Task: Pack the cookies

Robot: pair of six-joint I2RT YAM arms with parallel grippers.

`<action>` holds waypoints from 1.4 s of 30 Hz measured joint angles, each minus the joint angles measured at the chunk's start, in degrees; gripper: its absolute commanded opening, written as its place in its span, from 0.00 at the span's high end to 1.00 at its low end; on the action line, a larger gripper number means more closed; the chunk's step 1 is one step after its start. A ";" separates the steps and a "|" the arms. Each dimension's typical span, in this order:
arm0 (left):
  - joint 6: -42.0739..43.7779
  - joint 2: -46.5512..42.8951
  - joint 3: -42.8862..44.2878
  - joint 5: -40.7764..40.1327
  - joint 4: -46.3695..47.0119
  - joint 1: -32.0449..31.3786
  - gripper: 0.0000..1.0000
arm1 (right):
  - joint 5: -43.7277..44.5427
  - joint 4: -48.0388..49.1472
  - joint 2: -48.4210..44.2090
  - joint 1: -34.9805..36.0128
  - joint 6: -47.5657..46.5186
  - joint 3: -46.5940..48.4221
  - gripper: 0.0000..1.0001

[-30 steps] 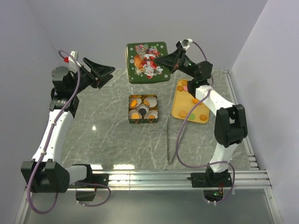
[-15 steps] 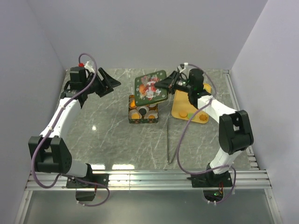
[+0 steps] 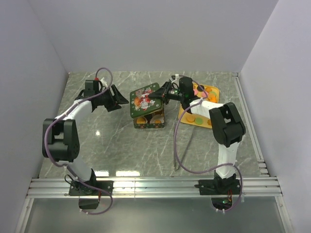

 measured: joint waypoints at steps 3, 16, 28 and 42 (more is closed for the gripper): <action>0.48 3.30 -0.66 0.87 0.98 0.00 0.30 | 0.31 1.90 1.53 0.22 1.18 0.70 1.00; -0.33 11.02 0.26 5.97 6.36 -0.11 0.35 | 3.37 0.24 5.86 1.18 0.94 3.69 1.00; -0.85 14.69 1.20 7.28 7.48 -2.32 0.36 | 5.53 -3.23 5.97 1.27 -2.23 3.78 1.00; -2.10 15.67 1.18 7.21 8.96 -5.33 0.38 | 5.66 -3.30 5.68 1.27 -3.74 0.26 1.00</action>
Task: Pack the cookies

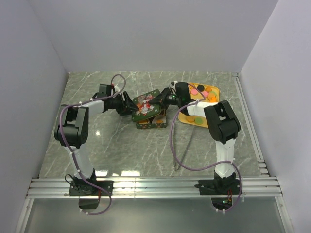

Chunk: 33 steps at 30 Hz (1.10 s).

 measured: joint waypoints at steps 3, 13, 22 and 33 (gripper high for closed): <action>-0.35 0.00 -0.37 -0.02 0.31 -0.24 0.39 | -0.07 -0.26 -0.39 0.00 -0.44 -0.20 1.00; -2.21 -0.02 -2.84 0.04 1.92 -1.55 0.40 | -0.79 -0.35 -1.77 -0.17 -1.07 -2.93 1.00; -6.54 -0.07 -4.48 2.27 5.46 -2.14 0.36 | -1.66 4.46 -4.48 -1.57 1.27 -7.98 1.00; -8.96 -0.15 -4.63 3.04 7.06 -3.58 0.38 | -3.43 8.31 -7.82 -3.63 2.95 -13.49 1.00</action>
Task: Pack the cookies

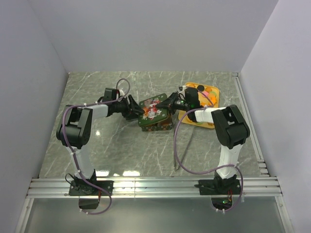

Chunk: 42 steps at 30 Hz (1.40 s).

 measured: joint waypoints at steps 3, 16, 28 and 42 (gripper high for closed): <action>-0.39 0.00 0.22 -0.07 0.22 -1.27 0.39 | -0.42 -0.02 -0.37 -0.31 -0.52 -0.52 1.00; -1.73 -0.11 0.44 -3.34 0.44 -4.35 0.43 | -3.21 0.24 -0.70 -2.73 -3.13 -2.95 0.60; -2.23 -0.44 0.46 -5.60 0.22 -7.45 0.43 | -2.16 -14.29 -5.44 -4.17 -11.65 -3.50 0.32; -3.67 -0.55 1.03 -6.73 -0.52 -9.35 0.44 | 5.81 -43.80 -6.60 -7.45 -24.94 6.71 0.30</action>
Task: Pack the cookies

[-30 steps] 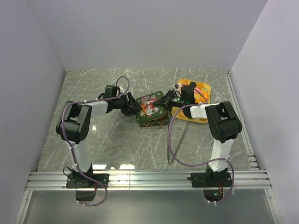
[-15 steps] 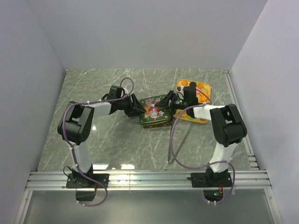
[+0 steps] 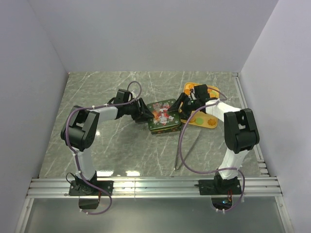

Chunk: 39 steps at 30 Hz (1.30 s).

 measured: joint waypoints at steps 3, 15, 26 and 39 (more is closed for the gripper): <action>0.02 0.00 0.48 -0.33 -0.48 -0.17 0.44 | 1.09 -4.35 -0.02 -0.50 -1.68 1.25 0.30; 0.00 -0.02 2.01 -0.83 -1.33 -1.07 0.45 | 5.92 -16.37 -4.26 -5.20 -7.98 5.86 0.63; 0.02 -0.02 2.75 -1.14 -2.93 -2.01 0.45 | 3.43 -14.47 -1.36 -7.10 -7.67 4.66 0.82; 0.07 -2.43 2.75 -3.30 -4.98 -2.27 0.45 | 3.17 -13.60 2.43 -7.63 -8.31 4.87 0.87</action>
